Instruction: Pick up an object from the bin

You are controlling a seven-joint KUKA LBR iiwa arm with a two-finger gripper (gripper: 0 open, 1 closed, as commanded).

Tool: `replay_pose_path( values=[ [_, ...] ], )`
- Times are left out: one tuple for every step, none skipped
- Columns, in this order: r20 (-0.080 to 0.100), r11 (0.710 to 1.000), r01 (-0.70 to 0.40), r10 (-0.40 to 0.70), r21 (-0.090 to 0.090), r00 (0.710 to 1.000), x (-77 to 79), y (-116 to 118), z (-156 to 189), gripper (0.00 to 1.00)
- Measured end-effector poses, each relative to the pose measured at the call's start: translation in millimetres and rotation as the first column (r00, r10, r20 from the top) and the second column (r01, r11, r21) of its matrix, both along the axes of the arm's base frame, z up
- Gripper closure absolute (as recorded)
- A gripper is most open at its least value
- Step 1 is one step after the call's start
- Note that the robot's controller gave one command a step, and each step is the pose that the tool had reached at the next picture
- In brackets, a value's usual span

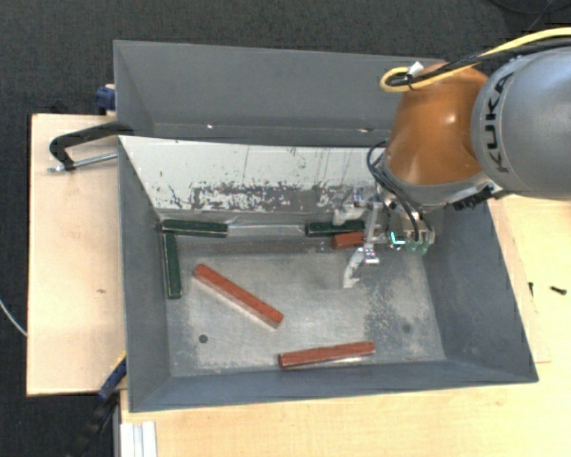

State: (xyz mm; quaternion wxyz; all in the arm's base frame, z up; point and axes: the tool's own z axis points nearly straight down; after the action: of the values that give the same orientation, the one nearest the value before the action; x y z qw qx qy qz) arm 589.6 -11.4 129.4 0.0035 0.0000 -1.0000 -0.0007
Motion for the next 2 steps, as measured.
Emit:
replay_pose_path(
  values=[
    [0.008, 1.0, 0.0, 0.0, 0.0, 1.0, 2.1, -0.1, 4.3, 0.0],
    [0.013, 1.0, -0.009, 0.009, 0.0, 1.0, 8.8, -16.5, -40.0, 0.0]
  ],
)
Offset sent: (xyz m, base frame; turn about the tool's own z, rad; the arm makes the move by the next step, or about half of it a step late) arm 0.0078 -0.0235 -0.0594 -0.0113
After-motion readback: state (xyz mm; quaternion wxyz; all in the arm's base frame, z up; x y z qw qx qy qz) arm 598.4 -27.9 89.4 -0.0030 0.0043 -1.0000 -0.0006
